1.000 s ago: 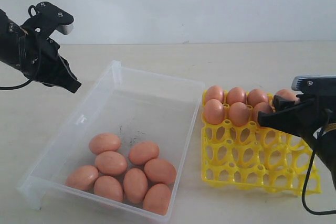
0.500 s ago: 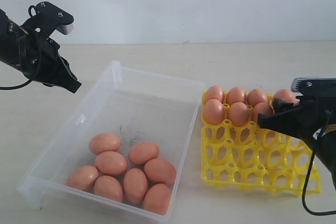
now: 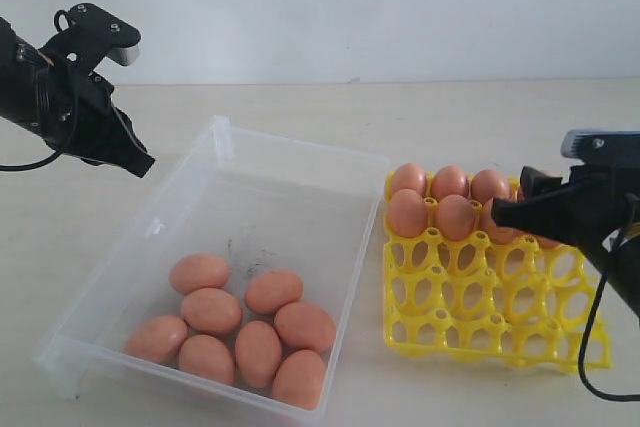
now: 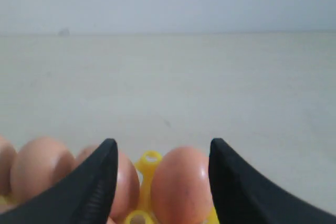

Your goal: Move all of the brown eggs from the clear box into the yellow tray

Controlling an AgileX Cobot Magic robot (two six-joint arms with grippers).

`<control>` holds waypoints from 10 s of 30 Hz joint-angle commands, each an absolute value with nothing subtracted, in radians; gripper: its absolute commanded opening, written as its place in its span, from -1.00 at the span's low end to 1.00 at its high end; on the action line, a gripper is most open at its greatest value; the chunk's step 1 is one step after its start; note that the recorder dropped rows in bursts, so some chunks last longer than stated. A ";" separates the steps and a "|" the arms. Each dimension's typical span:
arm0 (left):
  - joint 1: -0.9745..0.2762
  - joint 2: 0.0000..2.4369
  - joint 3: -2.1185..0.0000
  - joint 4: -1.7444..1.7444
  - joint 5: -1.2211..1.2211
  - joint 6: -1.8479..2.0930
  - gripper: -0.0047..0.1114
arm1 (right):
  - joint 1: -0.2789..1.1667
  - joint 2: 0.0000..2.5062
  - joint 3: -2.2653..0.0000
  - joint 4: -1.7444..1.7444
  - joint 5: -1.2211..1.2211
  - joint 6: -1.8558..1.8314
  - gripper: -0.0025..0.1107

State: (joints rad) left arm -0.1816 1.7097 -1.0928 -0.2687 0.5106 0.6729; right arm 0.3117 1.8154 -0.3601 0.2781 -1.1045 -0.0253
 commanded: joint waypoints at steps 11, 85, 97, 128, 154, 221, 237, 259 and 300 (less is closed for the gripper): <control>-0.180 1.702 -1.089 -0.272 0.518 0.674 -0.78 | 0.478 1.393 -0.743 -1.028 -0.180 0.974 -0.13; -0.184 1.702 -1.089 -0.766 0.973 1.006 -0.78 | 0.697 1.578 -0.920 -1.710 -0.109 1.617 -0.74; -0.184 1.702 -1.089 -0.387 0.790 0.778 -0.85 | 0.697 1.578 -0.920 -1.710 -0.056 1.605 -0.74; -0.434 1.702 -1.089 -0.174 0.672 0.817 0.21 | 0.697 1.575 -0.920 -1.681 0.114 1.541 -0.75; -0.434 1.972 -1.094 -0.217 0.594 0.802 -0.02 | 0.697 1.057 -0.754 -1.258 0.459 1.114 -0.96; -0.536 2.328 -1.397 -1.744 1.079 2.134 -0.85 | 0.697 0.859 -0.719 -1.213 0.478 1.109 -0.96; -0.536 2.328 -1.397 -1.744 1.013 2.134 -0.85 | 0.697 0.859 -0.719 -1.213 0.478 1.104 -0.96; -0.536 2.328 -1.397 -1.744 0.977 2.134 -0.31 | 0.697 0.859 -0.719 -1.209 0.478 1.104 -0.96; -0.394 1.856 -1.397 -0.333 1.094 0.870 -0.85 | 0.697 0.859 -0.719 -1.180 0.462 1.092 -0.96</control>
